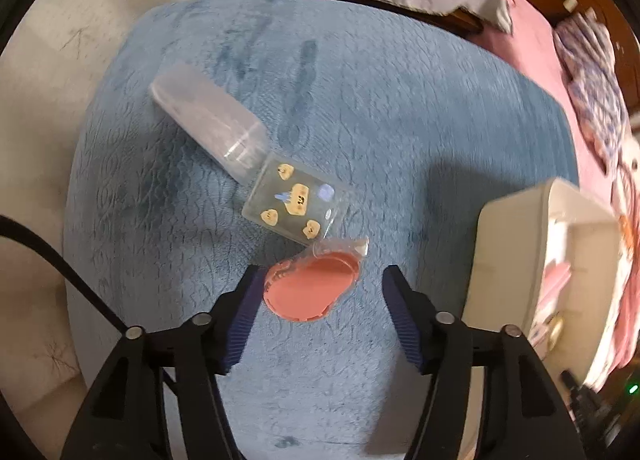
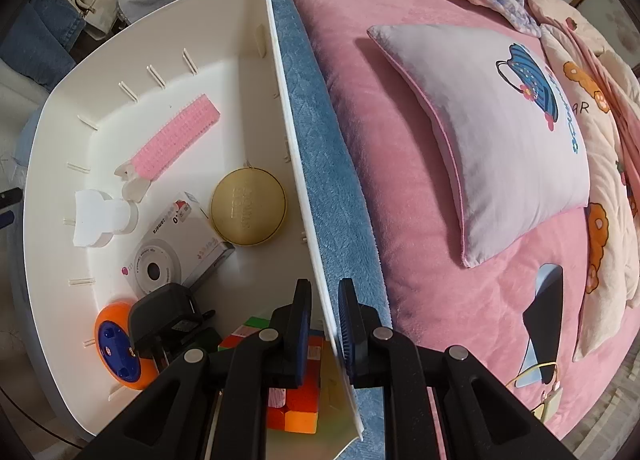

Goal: Organize rigid objects
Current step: 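Grasp the pink tape dispenser with the left gripper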

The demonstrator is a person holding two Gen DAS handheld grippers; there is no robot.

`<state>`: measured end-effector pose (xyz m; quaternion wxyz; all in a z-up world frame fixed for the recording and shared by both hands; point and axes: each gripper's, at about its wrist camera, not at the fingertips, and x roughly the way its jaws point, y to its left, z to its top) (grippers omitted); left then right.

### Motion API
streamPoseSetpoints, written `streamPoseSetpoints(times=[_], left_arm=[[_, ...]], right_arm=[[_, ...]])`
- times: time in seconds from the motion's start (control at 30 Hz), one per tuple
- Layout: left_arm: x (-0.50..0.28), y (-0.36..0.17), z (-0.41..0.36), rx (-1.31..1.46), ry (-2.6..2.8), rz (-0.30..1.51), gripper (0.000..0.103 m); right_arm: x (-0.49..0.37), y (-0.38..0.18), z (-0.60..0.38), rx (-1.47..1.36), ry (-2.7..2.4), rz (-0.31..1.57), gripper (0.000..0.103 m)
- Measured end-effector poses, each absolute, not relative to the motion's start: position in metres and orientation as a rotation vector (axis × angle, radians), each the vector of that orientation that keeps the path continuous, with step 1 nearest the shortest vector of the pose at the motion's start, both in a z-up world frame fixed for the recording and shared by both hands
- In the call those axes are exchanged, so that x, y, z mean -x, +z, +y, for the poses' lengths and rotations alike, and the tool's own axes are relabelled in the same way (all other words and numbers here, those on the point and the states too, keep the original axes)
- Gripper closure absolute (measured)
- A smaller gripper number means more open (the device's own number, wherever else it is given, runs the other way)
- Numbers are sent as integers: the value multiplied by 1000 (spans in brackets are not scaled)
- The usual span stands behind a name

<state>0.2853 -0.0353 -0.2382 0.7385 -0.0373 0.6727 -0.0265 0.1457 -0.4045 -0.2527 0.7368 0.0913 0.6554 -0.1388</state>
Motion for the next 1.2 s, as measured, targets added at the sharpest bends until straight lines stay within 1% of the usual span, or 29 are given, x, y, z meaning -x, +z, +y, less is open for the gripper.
streamPoseSetpoints(times=[0.27,0.53,0.7,0.83,1.0,1.2], left_arm=[[-275,-254,-56,-139,-128,1446,34],[-275,-273,-61,-169,-114,1456,34],[-277,-280,-59,-169,-100,1472,48],[-275,-279,-59,-167,-102,1462,52],[-271,-276,-65,-218,-104,1440,61],[-263,-267,-70,-223,-79,1426,69]], right_arm=[[-145,-253,-406,-212,-308,1432,88],[-144,-253,-407,-216,-305,1429,88],[-144,-252,-407,-216,-300,1428,88],[-144,-253,-407,-215,-292,1431,88],[-145,-252,-406,-212,-278,1435,88],[-145,-252,-406,-197,-249,1447,88]])
